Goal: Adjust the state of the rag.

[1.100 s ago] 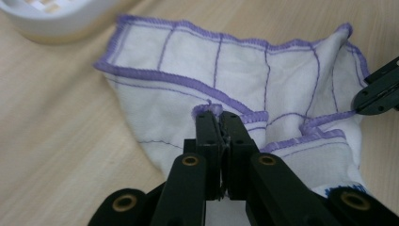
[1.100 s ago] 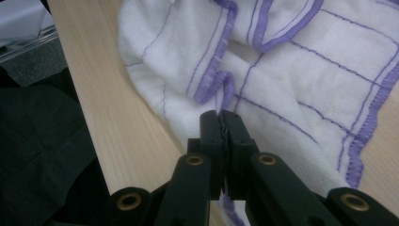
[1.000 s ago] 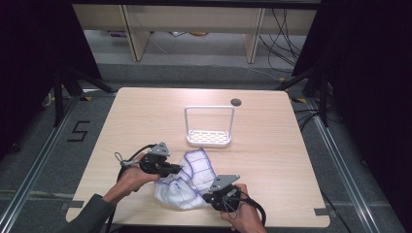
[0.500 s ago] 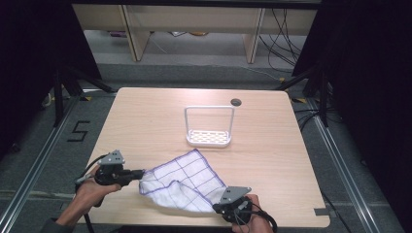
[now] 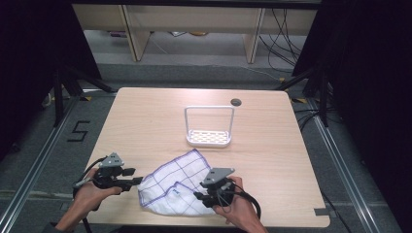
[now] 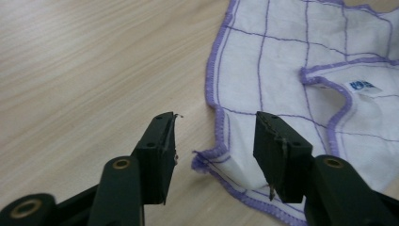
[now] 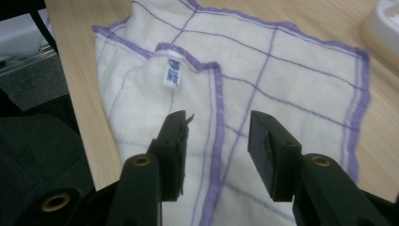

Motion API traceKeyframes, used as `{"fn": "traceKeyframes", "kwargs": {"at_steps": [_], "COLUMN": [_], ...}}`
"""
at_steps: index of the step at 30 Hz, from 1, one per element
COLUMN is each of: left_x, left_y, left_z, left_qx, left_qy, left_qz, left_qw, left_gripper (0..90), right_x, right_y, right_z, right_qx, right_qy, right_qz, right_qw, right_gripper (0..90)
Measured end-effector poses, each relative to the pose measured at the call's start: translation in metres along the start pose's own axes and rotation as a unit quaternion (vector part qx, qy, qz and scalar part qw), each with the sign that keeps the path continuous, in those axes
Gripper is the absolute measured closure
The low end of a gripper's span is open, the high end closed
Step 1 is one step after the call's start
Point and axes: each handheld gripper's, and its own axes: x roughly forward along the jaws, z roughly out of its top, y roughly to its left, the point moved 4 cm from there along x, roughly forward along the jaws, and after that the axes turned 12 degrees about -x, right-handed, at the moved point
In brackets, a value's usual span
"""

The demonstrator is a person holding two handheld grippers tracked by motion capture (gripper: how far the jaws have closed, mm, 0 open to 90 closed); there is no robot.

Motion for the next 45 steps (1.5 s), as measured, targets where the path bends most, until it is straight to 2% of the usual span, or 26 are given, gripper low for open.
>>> {"fn": "traceKeyframes", "kwargs": {"at_steps": [2, 3, 7, 8, 9, 11, 15, 16, 17, 18, 21, 23, 24, 25, 26, 28, 29, 30, 31, 32, 33, 35, 36, 40, 41, 45], "left_x": [0.002, 0.003, 0.004, 0.005, 0.006, 0.008, 0.011, 0.012, 0.012, 0.012, 0.015, 0.016, 0.016, 0.016, 0.016, 0.015, 0.016, 0.016, 0.016, 0.017, 0.018, 0.021, 0.023, 0.040, 0.046, 0.065], "left_y": [0.001, 0.000, -0.003, -0.004, -0.004, -0.005, -0.004, -0.004, -0.004, -0.004, -0.003, -0.001, 0.000, 0.000, 0.000, 0.000, 0.000, -0.001, -0.001, -0.002, -0.002, -0.005, -0.006, -0.019, -0.022, -0.032], "left_z": [0.003, 0.004, 0.006, 0.007, 0.007, 0.007, 0.007, 0.007, 0.007, 0.006, 0.006, 0.006, 0.006, 0.006, 0.007, 0.008, 0.008, 0.009, 0.009, 0.010, 0.011, 0.015, 0.016, 0.027, 0.032, 0.046], "left_qx": [0.013, 0.005, 0.016, 0.019, 0.016, 0.015, 0.013, 0.008, 0.008, 0.013, 0.008, 0.005, 0.006, 0.006, 0.004, 0.005, 0.005, 0.001, 0.004, 0.006, 0.006, 0.013, 0.014, 0.025, 0.033, 0.039], "left_qy": [0.004, 0.002, 0.012, 0.014, 0.014, 0.016, 0.021, 0.017, 0.021, 0.025, 0.023, 0.026, 0.028, 0.028, 0.026, 0.027, 0.026, 0.021, 0.025, 0.024, 0.024, 0.028, 0.031, 0.047, 0.053, 0.057], "left_qz": [0.004, 0.008, -0.004, -0.005, -0.006, -0.008, -0.009, -0.007, -0.010, -0.011, -0.011, -0.009, -0.009, -0.009, -0.009, -0.008, -0.009, -0.009, -0.011, -0.010, -0.009, -0.008, -0.009, -0.023, -0.025, -0.034], "left_qw": [0.9999, 1.0000, 0.9998, 0.9997, 0.9997, 0.9997, 0.9997, 0.9998, 0.9997, 0.9995, 0.9996, 0.9996, 0.9996, 0.9996, 0.9996, 0.9996, 0.9996, 0.9997, 0.9996, 0.9996, 0.9997, 0.9995, 0.9994, 0.9983, 0.9978, 0.9970], "left_gripper": [47.7, 47.5, 47.5, 47.3, 47.2, 47.3, 47.0, 46.9, 46.8, 46.7, 46.4, 45.8, 45.8, 45.8, 45.8, 45.9, 45.9, 45.9, 45.9, 45.9, 45.9, 45.8, 45.6, 44.2, 44.0, 43.3], "right_x": [0.014, 0.019, 0.040, 0.044, 0.047, 0.053, 0.061, 0.064, 0.066, 0.068, 0.072, 0.070, 0.065, 0.063, 0.056, 0.042, 0.034, 0.026, 0.018, 0.008, 0.004, -0.005, -0.007, -0.001, 0.002, 0.013], "right_y": [-0.001, -0.001, 0.000, 0.000, 0.002, 0.004, 0.013, 0.015, 0.014, 0.014, 0.013, 0.013, 0.013, 0.012, 0.013, 0.018, 0.020, 0.024, 0.029, 0.037, 0.040, 0.050, 0.056, 0.066, 0.068, 0.074], "right_z": [0.008, 0.010, 0.020, 0.023, 0.024, 0.030, 0.034, 0.034, 0.034, 0.034, 0.033, 0.033, 0.033, 0.034, 0.035, 0.036, 0.035, 0.034, 0.031, 0.027, 0.024, 0.015, 0.009, -0.002, -0.003, -0.003], "right_qx": [-0.011, -0.009, -0.013, -0.023, -0.018, -0.029, -0.037, -0.031, -0.040, -0.036, -0.049, -0.053, -0.049, -0.062, -0.063, -0.057, -0.067, -0.070, -0.063, -0.058, -0.063, -0.054, -0.045, -0.040, -0.039, -0.036], "right_qy": [0.004, 0.010, 0.019, 0.015, 0.025, 0.020, 0.034, 0.038, 0.044, 0.046, 0.046, 0.042, 0.040, 0.030, 0.023, 0.005, -0.001, -0.011, -0.014, -0.023, -0.025, -0.027, -0.026, -0.010, -0.007, 0.003], "right_qz": [0.007, 0.011, 0.028, 0.031, 0.032, 0.036, 0.047, 0.051, 0.048, 0.052, 0.057, 0.063, 0.056, 0.052, 0.050, 0.047, 0.042, 0.045, 0.037, 0.043, 0.041, 0.040, 0.043, 0.057, 0.062, 0.078], "right_qw": [0.9999, 0.9999, 0.9993, 0.9991, 0.9990, 0.9987, 0.9976, 0.9975, 0.9970, 0.9969, 0.9961, 0.9958, 0.9964, 0.9963, 0.9965, 0.9973, 0.9968, 0.9964, 0.9973, 0.9972, 0.9968, 0.9974, 0.9978, 0.9975, 0.9973, 0.9964], "right_gripper": [57.9, 57.9, 56.2, 56.1, 56.0, 53.8, 51.1, 52.0, 54.7, 59.8, 80.4, 87.4, 88.0, 88.2, 88.4, 88.5, 88.5, 88.5, 88.5, 88.5, 88.5, 88.4, 88.5, 88.4, 88.4, 88.3]}}
